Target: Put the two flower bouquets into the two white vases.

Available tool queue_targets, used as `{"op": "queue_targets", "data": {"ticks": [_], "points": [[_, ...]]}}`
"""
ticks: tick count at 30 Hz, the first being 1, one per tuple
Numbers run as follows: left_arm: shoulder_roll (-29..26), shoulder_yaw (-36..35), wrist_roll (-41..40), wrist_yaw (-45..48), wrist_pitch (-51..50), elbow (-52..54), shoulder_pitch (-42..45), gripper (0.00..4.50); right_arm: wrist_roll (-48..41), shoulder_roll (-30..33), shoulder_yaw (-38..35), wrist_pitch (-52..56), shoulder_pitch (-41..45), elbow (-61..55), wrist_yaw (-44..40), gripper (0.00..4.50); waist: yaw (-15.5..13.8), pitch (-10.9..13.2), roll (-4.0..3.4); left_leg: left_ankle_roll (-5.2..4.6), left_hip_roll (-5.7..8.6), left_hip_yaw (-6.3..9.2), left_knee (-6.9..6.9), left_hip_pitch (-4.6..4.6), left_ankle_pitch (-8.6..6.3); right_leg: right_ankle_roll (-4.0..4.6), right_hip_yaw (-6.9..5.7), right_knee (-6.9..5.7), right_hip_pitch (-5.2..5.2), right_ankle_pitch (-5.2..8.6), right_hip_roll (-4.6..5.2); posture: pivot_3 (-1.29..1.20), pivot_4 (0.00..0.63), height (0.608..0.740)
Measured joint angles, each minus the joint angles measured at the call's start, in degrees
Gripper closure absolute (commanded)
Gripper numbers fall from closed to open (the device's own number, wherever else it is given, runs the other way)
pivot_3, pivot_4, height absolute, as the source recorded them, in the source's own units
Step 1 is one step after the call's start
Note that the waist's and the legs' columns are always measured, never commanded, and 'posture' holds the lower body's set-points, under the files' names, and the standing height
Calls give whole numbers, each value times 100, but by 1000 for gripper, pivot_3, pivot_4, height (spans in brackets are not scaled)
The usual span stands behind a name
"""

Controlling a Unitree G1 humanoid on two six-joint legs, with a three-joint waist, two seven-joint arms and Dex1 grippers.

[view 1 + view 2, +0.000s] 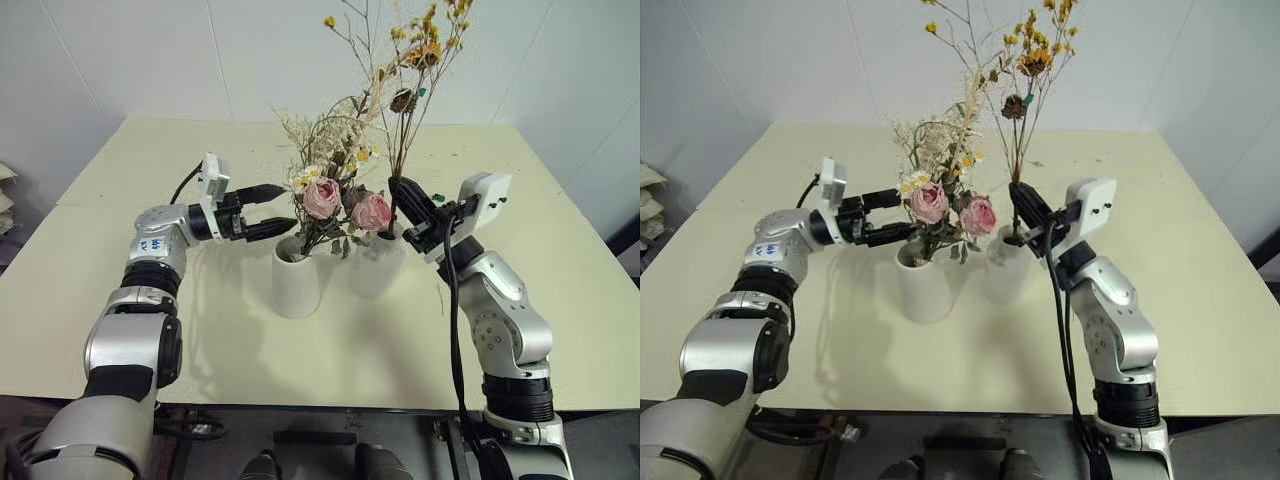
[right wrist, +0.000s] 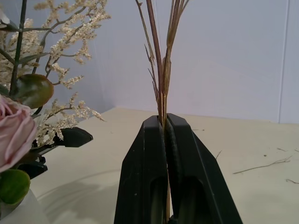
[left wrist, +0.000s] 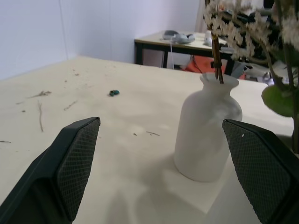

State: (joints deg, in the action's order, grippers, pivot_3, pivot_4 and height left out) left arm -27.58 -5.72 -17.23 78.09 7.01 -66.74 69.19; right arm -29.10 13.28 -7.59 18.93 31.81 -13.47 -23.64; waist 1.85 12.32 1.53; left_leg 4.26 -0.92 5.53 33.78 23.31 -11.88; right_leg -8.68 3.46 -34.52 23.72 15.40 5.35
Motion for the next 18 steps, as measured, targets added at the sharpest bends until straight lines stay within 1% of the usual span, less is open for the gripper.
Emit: {"op": "queue_targets", "data": {"ticks": [6, 14, 18], "points": [[98, 0, 378, -62, 357, -353, 175, 0, 74, -205, 29, -261, -88, -29, 130, 4461, -11, 0, 0, 0, 1, 0, 5, -1, 0, 0, 0, -3, -1, 0, 0, 0, 150, 740], [148, -68, 441, -55, 342, -380, 197, 0, 340, -286, 50, -817, -42, 598, 30, 4461, -8, 0, 0, 0, 0, 0, 4, -1, 0, 0, 0, -9, -1, 0, 0, 0, 150, 740], [98, -114, 446, -55, 234, -380, 222, 0, 446, -267, 104, -1026, -96, 671, -94, 4461, -3, 0, 0, 0, 0, 1, 4, -1, 0, -2, 0, -16, -1, 1, 0, 0, 150, 740]]}}
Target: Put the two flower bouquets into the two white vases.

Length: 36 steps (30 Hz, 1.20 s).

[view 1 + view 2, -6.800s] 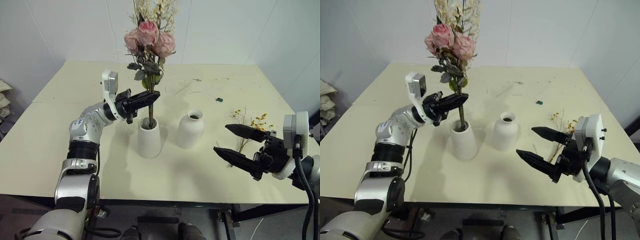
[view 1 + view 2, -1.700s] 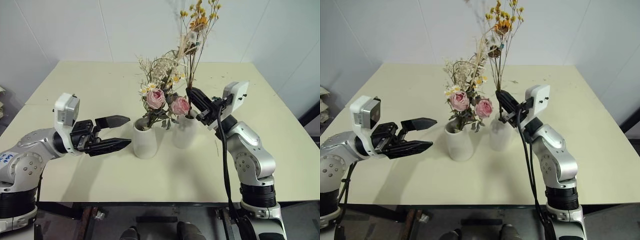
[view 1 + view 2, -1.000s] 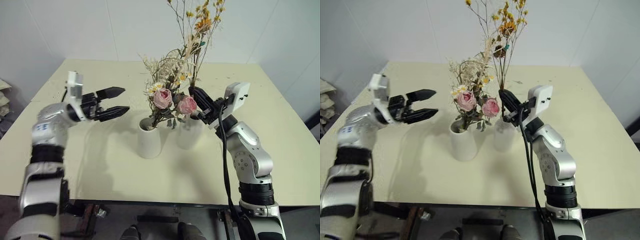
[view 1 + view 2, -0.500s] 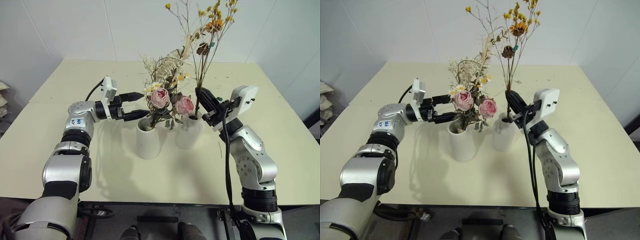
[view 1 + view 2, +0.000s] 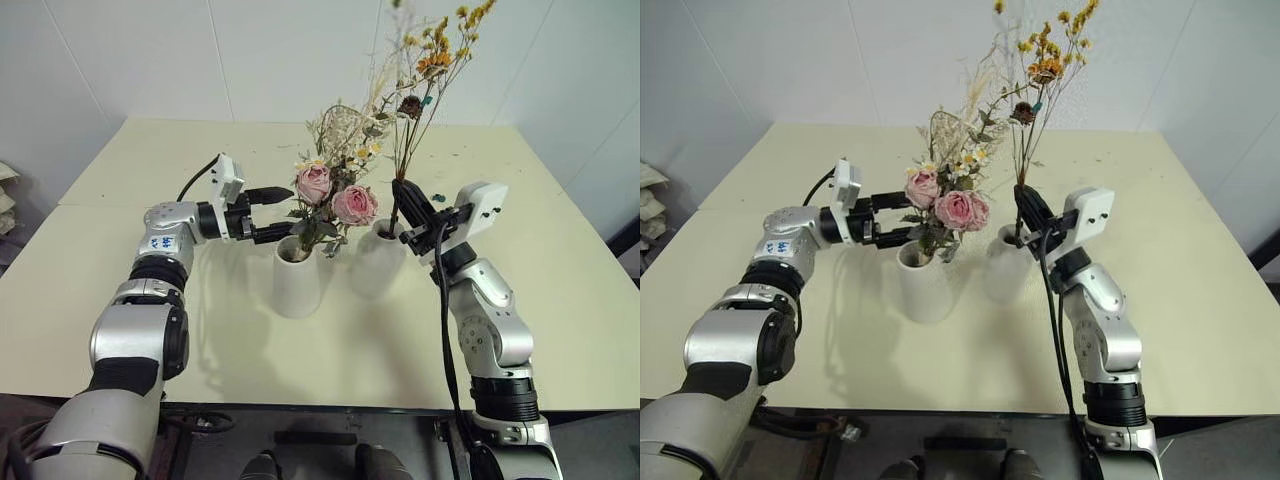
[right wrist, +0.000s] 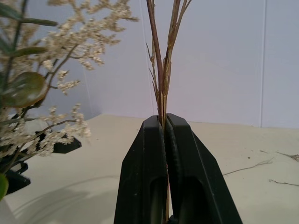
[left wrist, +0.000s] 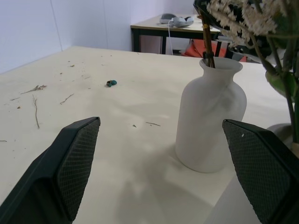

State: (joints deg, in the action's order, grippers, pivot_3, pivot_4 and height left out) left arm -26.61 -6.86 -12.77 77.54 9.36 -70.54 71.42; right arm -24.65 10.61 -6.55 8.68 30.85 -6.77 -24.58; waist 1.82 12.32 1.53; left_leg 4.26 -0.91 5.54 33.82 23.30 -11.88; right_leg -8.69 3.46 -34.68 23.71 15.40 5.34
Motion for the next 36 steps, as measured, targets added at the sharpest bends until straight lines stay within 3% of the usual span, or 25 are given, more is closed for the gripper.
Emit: {"op": "queue_targets", "data": {"ticks": [13, 14, 16, 26, 27, 36], "points": [[-183, -136, 16, 77, -275, 0, 1, 0, 273, 2, 265, -283, -501, 26, -148, 4461, 3, 0, 0, 2, 0, 1, 4, -2, 1, 0, 0, -1, 0, 0, 0, 0, 150, 740], [-192, -142, 16, 77, -279, 0, 1, 0, 283, 2, 267, -355, -538, 36, -170, 3984, 3, 0, 0, 2, 0, 1, 4, -2, 1, 0, 0, -1, 0, 0, 0, 0, 150, 740], [-238, -152, 18, 79, -287, 0, 1, 0, 308, 4, 266, -391, -565, 34, -194, 3510, 11, 0, 0, 2, 0, 1, 4, -2, 1, -1, 0, -2, 0, 0, 0, 0, 150, 740], [-350, -173, 18, 145, -301, 4, 2, 0, 297, 319, 411, -157, -1004, -521, -371, 194, -5, 0, 0, 3, 0, 1, 7, -2, 2, -1, 0, -5, 0, 1, 0, 0, 150, 740], [-354, -174, 19, 155, -302, 5, 2, 0, 280, 445, 422, -57, -1093, -698, -419, 18, -9, 0, 0, 3, 0, 1, 7, -2, 2, -1, 0, -4, 0, 1, 0, 0, 150, 740], [-401, -234, 9, 274, -352, 32, 1, 0, -254, 1566, 244, 1156, -1626, -2223, -620, 18, -23, 0, 1, 3, 1, 1, 13, -1, 1, -2, 0, -2, -4, 1, 1, 0, 150, 740]]}}
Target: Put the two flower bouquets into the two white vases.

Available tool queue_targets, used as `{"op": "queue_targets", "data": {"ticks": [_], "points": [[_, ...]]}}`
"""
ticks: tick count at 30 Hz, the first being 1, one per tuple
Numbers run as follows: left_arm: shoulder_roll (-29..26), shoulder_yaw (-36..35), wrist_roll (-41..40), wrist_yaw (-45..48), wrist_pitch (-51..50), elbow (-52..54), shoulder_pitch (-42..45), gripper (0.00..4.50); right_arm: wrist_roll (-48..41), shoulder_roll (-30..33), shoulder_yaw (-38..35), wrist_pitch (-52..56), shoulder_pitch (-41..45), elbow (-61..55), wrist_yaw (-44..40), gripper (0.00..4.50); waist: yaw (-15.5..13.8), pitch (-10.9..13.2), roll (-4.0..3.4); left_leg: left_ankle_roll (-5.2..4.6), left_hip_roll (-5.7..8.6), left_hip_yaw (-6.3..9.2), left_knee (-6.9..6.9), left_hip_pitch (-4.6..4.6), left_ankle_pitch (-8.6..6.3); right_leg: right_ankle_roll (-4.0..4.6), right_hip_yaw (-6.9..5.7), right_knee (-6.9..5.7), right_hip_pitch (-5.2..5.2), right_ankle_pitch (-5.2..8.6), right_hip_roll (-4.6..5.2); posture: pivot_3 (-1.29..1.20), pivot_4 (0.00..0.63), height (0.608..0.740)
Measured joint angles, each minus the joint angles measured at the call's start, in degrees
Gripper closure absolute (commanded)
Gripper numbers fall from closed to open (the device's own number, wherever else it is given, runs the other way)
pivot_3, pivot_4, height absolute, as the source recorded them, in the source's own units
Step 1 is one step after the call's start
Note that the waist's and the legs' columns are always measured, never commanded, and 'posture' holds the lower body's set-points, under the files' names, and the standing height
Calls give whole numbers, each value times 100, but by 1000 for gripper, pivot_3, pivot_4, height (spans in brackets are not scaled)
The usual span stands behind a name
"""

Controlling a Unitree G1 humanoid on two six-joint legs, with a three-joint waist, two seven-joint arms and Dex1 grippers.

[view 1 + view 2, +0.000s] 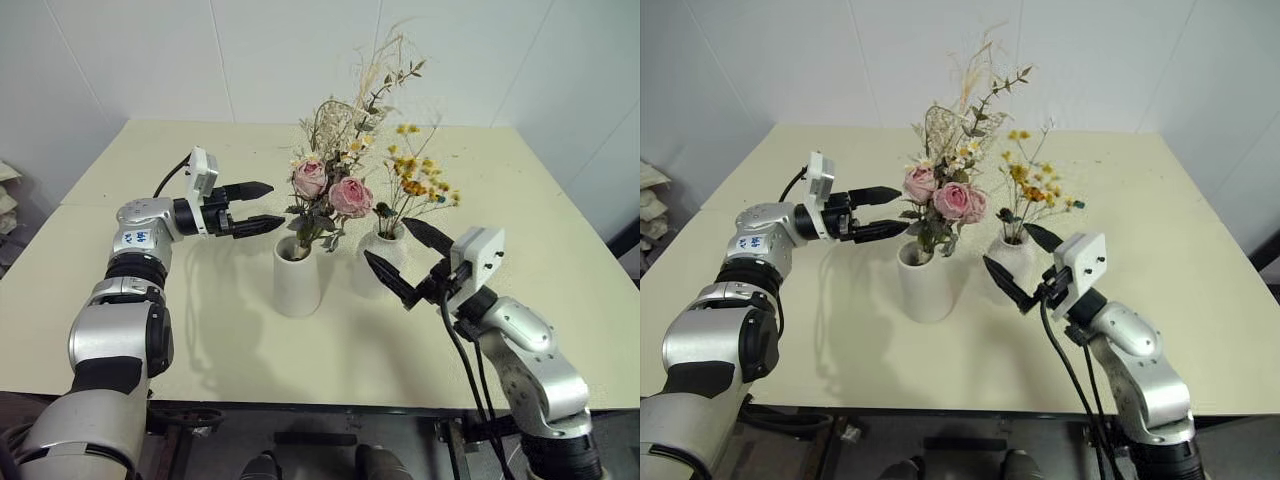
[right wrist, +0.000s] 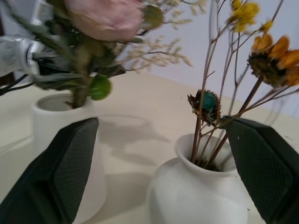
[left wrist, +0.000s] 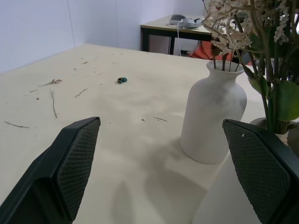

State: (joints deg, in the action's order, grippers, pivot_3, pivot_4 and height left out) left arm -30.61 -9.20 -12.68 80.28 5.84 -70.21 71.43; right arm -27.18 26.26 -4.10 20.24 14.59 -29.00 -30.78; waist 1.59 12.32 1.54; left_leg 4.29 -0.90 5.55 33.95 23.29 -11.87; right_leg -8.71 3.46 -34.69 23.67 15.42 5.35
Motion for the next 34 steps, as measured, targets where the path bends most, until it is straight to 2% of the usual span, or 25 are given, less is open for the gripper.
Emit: {"op": "queue_targets", "data": {"ticks": [4, 9, 13, 17, 22, 26, 31, 33, 34], "points": [[-250, -109, -40, 237, -172, 10, -19, 0, -627, 971, -829, 784, -424, -510, -205, 18, -7, 1, 1, 0, 0, 0, 0, 2, -2, 0, 0, 9, -3, 0, 1, 0, 150, 740], [-675, -139, -47, 573, -387, 134, -136, 0, -1447, 2362, -2374, 1582, -1194, -603, -1059, 18, 1, 1, 2, -3, -1, -1, 0, -3, -3, 2, 0, 8, -6, 1, 0, 0, 150, 740], [-1011, -73, -348, 580, -910, 755, -527, 0, -1775, 2937, -3215, 1886, -1612, -375, -1782, 18, 16, 1, 2, -3, -1, -3, 6, -5, -3, 2, 2, 8, -10, 1, 1, 0, 150, 740], [-1286, 17, -802, 580, -1430, 1701, -1162, 0, -2042, 3101, -3786, 2040, -1584, -64, -2045, 18, 1, 0, 2, -3, -2, -2, 11, -9, -3, 4, 3, 4, -13, 1, 1, 0, 150, 740], [-1279, -68, -1252, 532, -2196, 3529, -2394, 0, -2142, 3111, -3912, 2135, -1555, 204, -2132, 18, -5, 0, 2, -2, -2, -3, 15, -6, -3, 7, 3, 12, -19, 0, 5, 0, 150, 740], [-1123, -318, -1750, -37, -2907, 5173, -3334, 0, -2178, 3111, -3833, 2146, -1506, 294, -2205, 18, -7, 0, 2, -2, -2, -2, 15, -7, -3, 7, 3, 12, -19, -1, 4, 0, 150, 740], [-989, -636, -2186, -542, -3090, 6095, -3721, 0, -2164, 3157, -3462, 2140, -1260, 630, -2322, 18, -4, 0, 2, -2, -2, -3, 27, -8, -2, 14, 4, 17, -20, -3, 3, 0, 150, 740], [-1047, -716, -2289, -621, -3127, 6280, -3788, 0, -2120, 3214, -3336, 2137, -1120, 757, -2365, 18, 2, 0, 2, -1, -2, -6, 27, -8, 0, 96, 7, 24, -23, 37, 4, 0, 150, 740], [-1099, -726, -2297, -645, -3143, 6305, -3815, 0, -2114, 3231, -3301, 2131, -1075, 796, -2382, 18, 11, 0, 1, -1, -2, -8, 28, -9, 0, 98, 9, 24, -23, 37, 3, 0, 150, 740]]}}
